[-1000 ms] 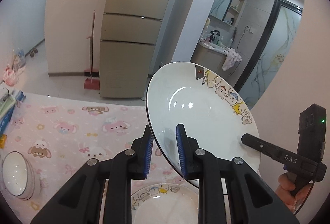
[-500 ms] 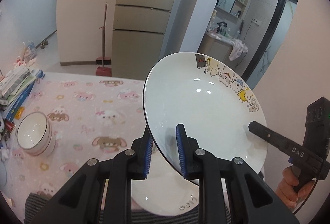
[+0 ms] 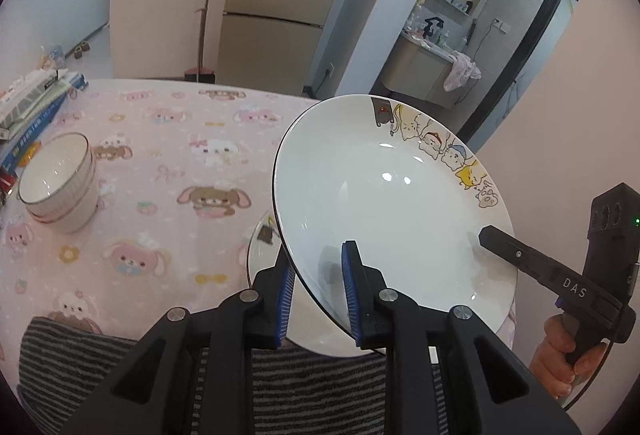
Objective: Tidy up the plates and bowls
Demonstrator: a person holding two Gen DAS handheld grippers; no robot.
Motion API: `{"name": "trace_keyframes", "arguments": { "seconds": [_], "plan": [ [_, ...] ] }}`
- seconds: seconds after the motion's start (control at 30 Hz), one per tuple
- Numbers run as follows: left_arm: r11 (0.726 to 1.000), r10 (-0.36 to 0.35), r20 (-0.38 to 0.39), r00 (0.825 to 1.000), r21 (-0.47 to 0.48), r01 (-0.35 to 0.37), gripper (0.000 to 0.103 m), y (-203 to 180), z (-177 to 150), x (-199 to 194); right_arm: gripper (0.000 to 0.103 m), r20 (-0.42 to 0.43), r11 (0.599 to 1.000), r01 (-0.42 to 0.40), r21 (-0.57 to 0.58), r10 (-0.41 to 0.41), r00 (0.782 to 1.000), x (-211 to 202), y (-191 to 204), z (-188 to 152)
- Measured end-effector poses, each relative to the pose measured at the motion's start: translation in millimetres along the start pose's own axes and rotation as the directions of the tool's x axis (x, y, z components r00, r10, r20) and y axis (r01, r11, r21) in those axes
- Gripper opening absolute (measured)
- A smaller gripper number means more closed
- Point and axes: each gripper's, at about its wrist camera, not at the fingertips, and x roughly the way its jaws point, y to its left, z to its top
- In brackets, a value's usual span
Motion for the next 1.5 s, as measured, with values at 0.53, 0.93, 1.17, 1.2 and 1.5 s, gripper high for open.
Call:
{"name": "trace_keyframes", "arguments": {
  "seconds": [0.53, 0.93, 1.17, 1.2, 1.5],
  "plan": [
    [0.998, 0.019, -0.145, 0.989, -0.054, -0.028, 0.024, 23.6, -39.0, 61.9, 0.021, -0.065, 0.996, 0.086, -0.01, -0.087, 0.994, 32.0, -13.9, -37.2],
    [0.997, 0.051, -0.175, 0.983, -0.041, -0.059, 0.024, 28.5, -45.0, 80.6, 0.022, -0.11, 0.992, 0.125, -0.022, -0.127, 0.986, 52.9, -19.7, -49.0],
    [0.996, 0.088, -0.155, 0.984, -0.01, -0.091, 0.024, 24.5, -47.1, 79.9, 0.022, -0.112, 0.985, 0.164, -0.051, -0.169, 0.979, 59.5, -17.6, -53.1],
    [0.996, 0.092, -0.153, 0.984, -0.006, -0.094, 0.024, 23.5, -47.6, 79.8, 0.022, -0.115, 0.986, 0.16, -0.049, -0.165, 0.98, 59.8, -17.8, -53.1],
    [0.996, 0.086, -0.151, 0.985, 0.008, -0.086, 0.024, 19.2, -65.3, 68.6, 0.022, -0.111, 0.981, 0.182, -0.061, -0.187, 0.976, 53.0, -15.0, -60.9]
  ]
}}
